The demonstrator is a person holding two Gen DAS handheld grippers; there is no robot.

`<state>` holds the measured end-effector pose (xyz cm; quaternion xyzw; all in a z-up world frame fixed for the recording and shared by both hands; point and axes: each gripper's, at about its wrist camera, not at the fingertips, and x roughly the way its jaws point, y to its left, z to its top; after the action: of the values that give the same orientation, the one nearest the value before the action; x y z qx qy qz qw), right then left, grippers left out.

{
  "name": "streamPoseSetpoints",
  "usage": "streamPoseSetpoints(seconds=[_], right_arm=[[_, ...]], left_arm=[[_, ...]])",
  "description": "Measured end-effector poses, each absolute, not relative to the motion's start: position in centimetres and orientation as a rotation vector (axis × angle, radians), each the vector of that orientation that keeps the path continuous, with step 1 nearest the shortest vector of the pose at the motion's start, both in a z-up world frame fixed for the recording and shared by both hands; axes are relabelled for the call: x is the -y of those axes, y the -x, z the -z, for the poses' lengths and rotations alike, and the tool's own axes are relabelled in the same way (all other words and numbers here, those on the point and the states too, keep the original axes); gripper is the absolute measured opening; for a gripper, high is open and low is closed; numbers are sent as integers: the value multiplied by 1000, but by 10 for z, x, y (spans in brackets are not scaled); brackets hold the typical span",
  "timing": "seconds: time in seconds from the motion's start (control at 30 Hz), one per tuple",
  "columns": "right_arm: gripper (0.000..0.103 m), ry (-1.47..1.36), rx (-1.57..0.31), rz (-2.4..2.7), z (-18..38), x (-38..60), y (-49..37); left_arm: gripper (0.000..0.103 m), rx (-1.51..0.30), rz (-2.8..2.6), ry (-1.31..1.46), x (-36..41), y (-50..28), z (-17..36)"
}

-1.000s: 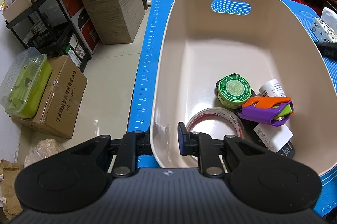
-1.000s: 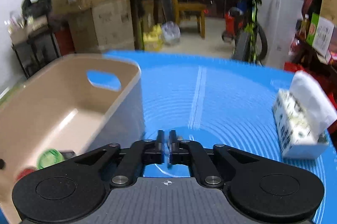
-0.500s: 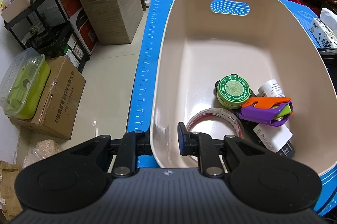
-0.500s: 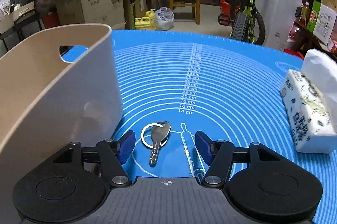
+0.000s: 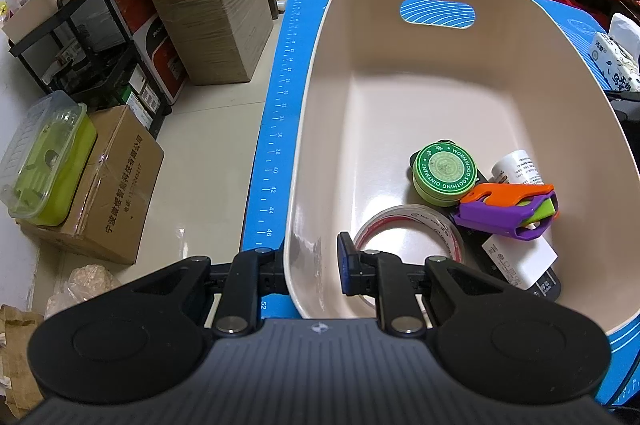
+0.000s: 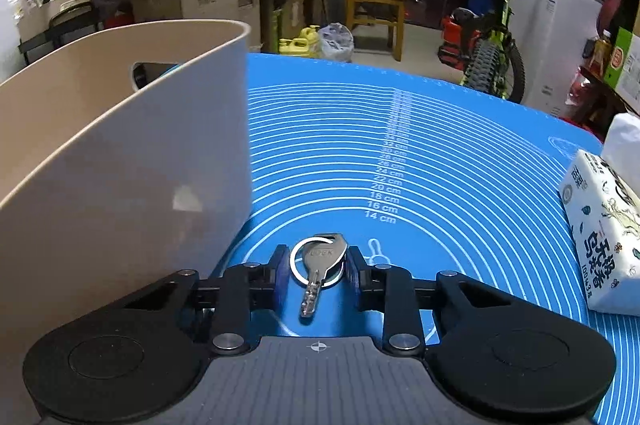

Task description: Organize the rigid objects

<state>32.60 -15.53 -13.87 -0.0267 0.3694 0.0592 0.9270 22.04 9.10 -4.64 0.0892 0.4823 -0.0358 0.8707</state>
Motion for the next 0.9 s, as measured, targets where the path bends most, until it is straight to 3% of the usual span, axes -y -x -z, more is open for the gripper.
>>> streamPoseSetpoints(seconds=[0.33, 0.9], right_arm=[[38, 95, -736, -122, 134, 148, -314], [38, 98, -596, -114, 59, 158, -287]], left_arm=[[21, -1006, 88, -173, -99, -219, 45], [21, -1011, 85, -169, -99, -219, 45]])
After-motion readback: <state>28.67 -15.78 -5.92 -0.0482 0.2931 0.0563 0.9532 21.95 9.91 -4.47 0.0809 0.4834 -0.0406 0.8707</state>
